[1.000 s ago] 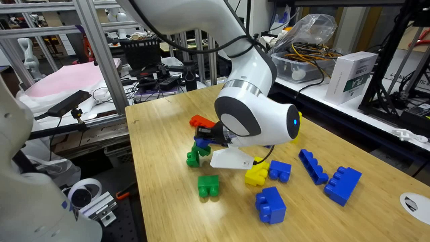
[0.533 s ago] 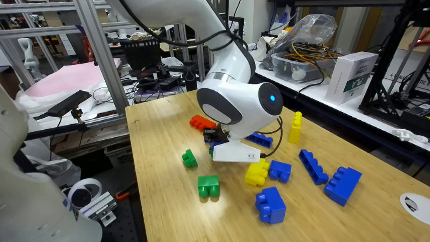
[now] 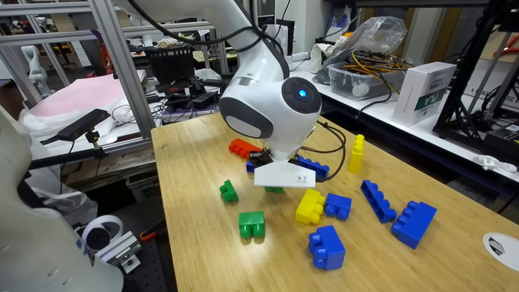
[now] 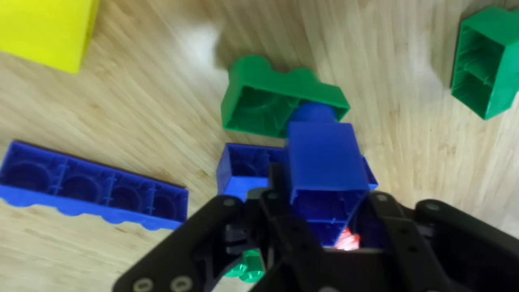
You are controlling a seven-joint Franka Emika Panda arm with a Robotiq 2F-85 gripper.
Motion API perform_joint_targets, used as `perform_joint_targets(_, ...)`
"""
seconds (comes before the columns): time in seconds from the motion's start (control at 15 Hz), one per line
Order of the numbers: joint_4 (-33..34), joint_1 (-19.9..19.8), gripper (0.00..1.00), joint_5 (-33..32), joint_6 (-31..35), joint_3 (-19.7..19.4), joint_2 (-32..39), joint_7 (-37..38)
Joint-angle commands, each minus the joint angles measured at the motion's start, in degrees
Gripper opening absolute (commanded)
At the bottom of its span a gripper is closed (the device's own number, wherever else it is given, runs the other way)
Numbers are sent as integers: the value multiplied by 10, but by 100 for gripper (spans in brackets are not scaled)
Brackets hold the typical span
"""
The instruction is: Separate the Legos that are joined together
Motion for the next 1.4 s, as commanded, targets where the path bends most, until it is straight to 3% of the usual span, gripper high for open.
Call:
perform_joint_targets(0.0,-57,12,11,-65,76,2,-88,80)
perform_joint_targets(0.33,-101,15,11,-236,109,7,-168,240)
perform_joint_targets(0.6,-124,13,11,-404,90,5,-178,381)
perform_joint_targets(0.87,-136,16,11,-522,74,3,-176,475)
perform_joint_targets(1.0,-144,25,11,-529,96,-1,-171,482)
perform_joint_targets(1.33,-150,44,11,-477,141,-9,-143,457)
